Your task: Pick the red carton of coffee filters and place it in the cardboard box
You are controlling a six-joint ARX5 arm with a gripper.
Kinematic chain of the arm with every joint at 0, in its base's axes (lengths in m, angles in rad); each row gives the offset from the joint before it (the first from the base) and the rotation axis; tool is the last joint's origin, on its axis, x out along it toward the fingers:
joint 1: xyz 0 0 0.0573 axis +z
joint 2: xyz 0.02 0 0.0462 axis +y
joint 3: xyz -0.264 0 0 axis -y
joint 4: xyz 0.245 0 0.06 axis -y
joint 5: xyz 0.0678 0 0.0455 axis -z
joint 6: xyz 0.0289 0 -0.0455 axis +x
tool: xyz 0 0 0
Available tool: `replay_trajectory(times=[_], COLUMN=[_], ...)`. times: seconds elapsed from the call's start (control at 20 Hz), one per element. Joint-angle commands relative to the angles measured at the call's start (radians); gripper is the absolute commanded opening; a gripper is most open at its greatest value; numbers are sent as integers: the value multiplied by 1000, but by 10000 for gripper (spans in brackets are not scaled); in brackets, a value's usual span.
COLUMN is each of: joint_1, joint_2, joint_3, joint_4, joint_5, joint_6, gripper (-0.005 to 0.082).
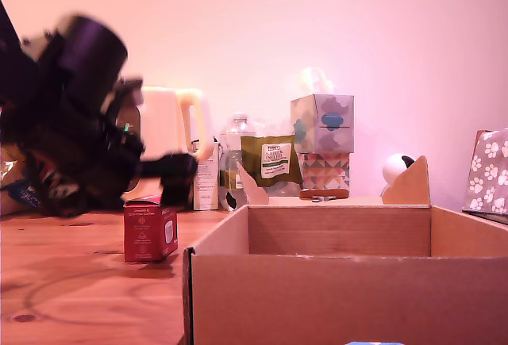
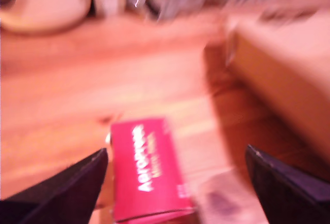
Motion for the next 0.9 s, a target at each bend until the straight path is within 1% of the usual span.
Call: replay_trajectory(times=[0.0, 0.05, 0.1, 0.15, 0.2, 0.25, 0.3, 0.4, 0.5, 0.6, 0.85], joint_1=[13, 19, 23, 24, 24, 24, 24, 20, 19, 19, 19], joint_2=[17, 18, 18, 18, 18, 18, 18, 14, -24, -104, -376], joint_3=[20, 24, 24, 25, 25, 25, 25, 26, 26, 26, 26], joint_4=[-19, -31, -39, -53, -72, -88, -94, -92, -111, -158, -327], joint_5=[11, 32, 55, 66, 78, 101, 121, 130, 132, 131, 144], joint_6=[4, 4, 4, 4, 4, 5, 4, 4, 4, 12, 34], gripper=[774, 759, 710, 613, 469, 331, 254, 248, 248, 248, 248])
